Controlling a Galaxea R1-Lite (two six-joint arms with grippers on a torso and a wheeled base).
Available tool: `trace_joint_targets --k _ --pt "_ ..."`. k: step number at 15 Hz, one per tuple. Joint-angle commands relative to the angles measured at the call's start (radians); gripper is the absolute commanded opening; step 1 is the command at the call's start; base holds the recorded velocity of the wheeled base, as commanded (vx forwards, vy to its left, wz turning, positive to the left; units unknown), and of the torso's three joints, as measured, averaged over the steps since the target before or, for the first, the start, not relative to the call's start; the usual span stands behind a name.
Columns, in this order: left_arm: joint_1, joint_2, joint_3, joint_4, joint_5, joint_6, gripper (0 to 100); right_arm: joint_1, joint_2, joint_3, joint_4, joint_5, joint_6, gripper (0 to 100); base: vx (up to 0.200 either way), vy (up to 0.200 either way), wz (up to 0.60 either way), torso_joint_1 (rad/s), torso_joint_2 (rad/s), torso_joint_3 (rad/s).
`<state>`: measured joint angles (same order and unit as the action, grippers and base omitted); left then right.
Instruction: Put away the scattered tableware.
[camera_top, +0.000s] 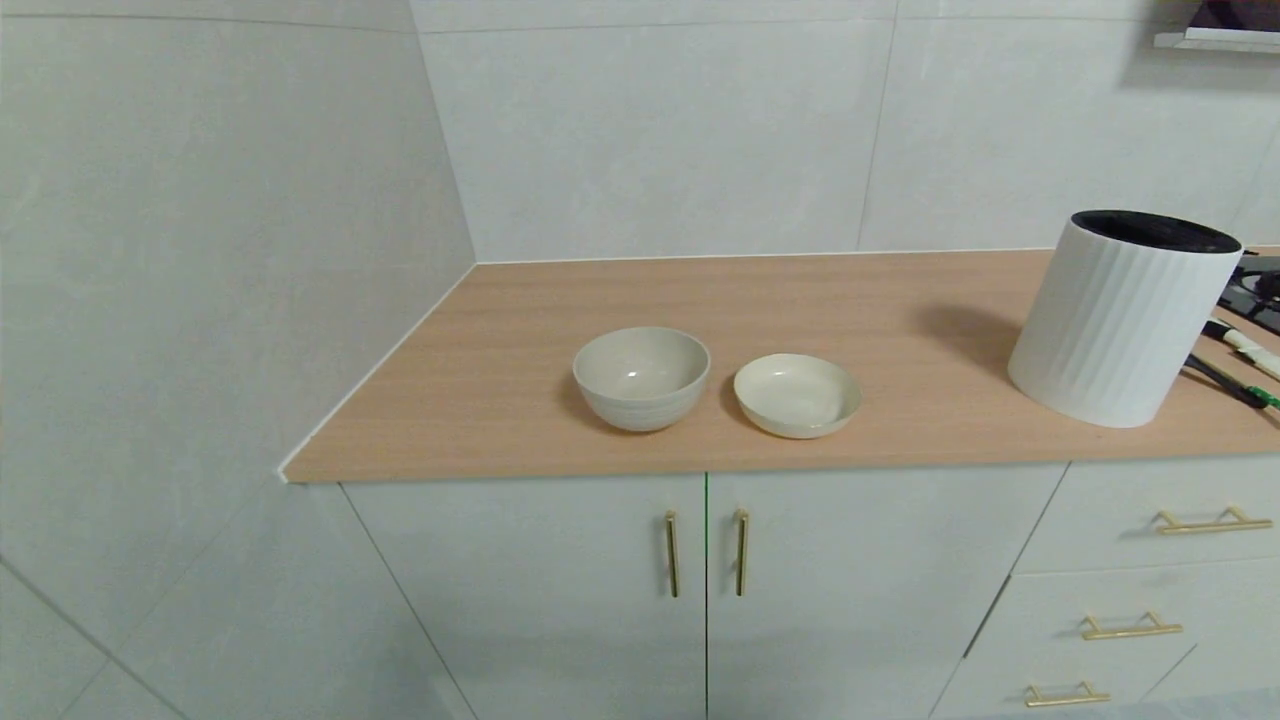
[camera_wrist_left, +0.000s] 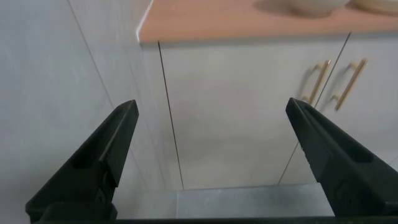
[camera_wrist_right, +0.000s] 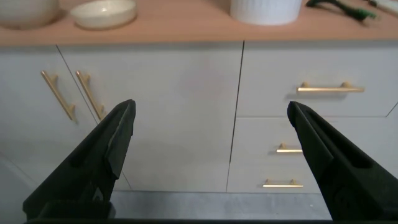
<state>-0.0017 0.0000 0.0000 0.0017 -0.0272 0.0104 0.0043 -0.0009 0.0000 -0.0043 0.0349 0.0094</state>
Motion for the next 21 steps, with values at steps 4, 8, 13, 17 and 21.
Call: trace_joint_targets --k 4,8,13,17,21 --pt "0.0 0.002 0.0 0.0 0.0 0.0 100 0.0 0.001 0.0 0.0 0.0 0.0 100 0.0 0.0 0.0 -0.204 0.5 0.288" --pt "0.0 0.002 0.0 0.0 0.0 0.0 100 0.0 0.001 0.0 0.0 0.0 0.0 100 0.0 0.0 0.0 -0.187 0.48 0.295" --pt "0.0 0.002 0.0 0.0 0.0 0.0 100 0.0 0.001 0.0 0.0 0.0 0.0 100 0.0 0.0 0.0 -0.159 0.46 0.3" --pt "0.0 0.002 0.0 0.0 0.0 0.0 100 0.0 0.001 0.0 0.0 0.0 0.0 100 0.0 0.0 0.0 -0.121 0.44 0.323" --pt "0.0 0.002 0.0 0.0 0.0 0.0 100 0.0 0.001 0.0 0.0 0.0 0.0 100 0.0 0.0 0.0 -0.033 0.17 0.125"
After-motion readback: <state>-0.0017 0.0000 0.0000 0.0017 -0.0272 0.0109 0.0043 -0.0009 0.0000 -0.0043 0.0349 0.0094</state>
